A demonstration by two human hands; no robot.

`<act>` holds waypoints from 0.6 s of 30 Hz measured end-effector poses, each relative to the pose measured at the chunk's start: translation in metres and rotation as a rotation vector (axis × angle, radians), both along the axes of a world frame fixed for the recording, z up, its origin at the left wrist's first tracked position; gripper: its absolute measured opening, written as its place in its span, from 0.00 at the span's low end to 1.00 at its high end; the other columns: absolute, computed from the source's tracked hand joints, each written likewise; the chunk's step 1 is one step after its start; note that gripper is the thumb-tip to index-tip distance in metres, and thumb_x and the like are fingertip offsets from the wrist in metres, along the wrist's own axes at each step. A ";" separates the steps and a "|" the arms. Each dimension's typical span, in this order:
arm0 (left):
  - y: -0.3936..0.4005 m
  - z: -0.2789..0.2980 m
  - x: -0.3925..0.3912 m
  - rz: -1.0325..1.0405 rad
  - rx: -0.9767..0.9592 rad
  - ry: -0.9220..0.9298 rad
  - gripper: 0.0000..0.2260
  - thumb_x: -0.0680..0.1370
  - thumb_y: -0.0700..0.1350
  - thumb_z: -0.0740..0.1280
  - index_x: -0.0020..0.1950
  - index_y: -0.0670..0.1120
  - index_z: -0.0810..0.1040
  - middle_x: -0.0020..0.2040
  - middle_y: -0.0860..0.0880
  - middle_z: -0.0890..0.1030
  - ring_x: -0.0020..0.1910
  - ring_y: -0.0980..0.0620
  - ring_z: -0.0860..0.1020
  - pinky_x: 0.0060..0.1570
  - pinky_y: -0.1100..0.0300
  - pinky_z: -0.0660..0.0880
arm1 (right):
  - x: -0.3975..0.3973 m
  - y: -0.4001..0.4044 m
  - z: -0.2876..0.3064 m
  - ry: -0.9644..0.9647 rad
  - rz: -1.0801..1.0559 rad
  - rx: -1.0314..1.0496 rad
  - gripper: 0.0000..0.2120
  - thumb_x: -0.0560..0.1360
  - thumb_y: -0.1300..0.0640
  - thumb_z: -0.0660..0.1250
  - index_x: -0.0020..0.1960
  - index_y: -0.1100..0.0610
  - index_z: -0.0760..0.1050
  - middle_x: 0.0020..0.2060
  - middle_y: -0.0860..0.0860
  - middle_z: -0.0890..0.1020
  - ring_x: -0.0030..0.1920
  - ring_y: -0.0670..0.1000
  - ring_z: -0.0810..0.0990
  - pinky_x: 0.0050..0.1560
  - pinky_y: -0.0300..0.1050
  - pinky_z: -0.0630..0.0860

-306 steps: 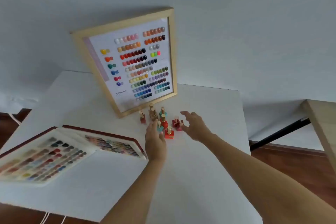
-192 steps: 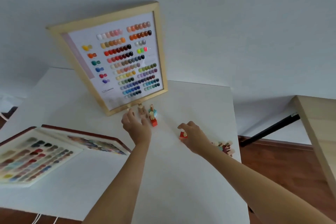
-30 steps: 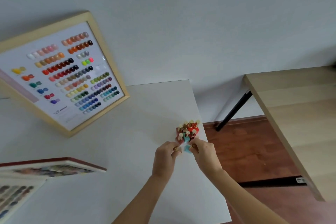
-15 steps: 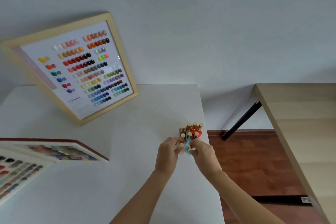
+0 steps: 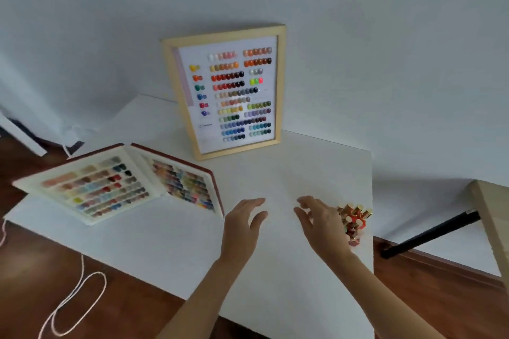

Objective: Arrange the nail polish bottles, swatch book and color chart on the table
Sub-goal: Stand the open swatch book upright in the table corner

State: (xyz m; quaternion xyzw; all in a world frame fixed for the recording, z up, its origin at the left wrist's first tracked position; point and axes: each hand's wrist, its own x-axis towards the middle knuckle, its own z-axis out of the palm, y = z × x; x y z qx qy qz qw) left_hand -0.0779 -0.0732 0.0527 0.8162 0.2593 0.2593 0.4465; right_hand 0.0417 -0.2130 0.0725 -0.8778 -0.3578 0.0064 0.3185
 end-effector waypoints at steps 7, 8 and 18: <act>0.098 0.024 -0.102 0.268 0.088 -0.027 0.10 0.76 0.46 0.67 0.57 0.46 0.79 0.56 0.51 0.81 0.56 0.52 0.79 0.57 0.55 0.77 | -0.053 0.096 0.014 0.050 0.137 0.065 0.13 0.74 0.54 0.69 0.57 0.56 0.75 0.48 0.54 0.84 0.43 0.51 0.83 0.46 0.51 0.81; 0.114 0.028 -0.118 0.302 0.119 -0.024 0.11 0.77 0.46 0.67 0.58 0.46 0.79 0.56 0.50 0.81 0.56 0.51 0.78 0.58 0.55 0.75 | -0.062 0.109 0.017 0.051 0.141 0.074 0.16 0.74 0.54 0.69 0.60 0.55 0.73 0.49 0.55 0.83 0.45 0.52 0.82 0.48 0.52 0.81; 0.265 0.057 -0.232 0.607 0.351 -0.005 0.20 0.76 0.40 0.68 0.67 0.46 0.71 0.68 0.41 0.68 0.68 0.44 0.64 0.64 0.59 0.65 | -0.110 0.189 0.041 -0.029 0.084 0.132 0.17 0.77 0.59 0.63 0.65 0.55 0.67 0.52 0.57 0.83 0.49 0.57 0.83 0.50 0.53 0.79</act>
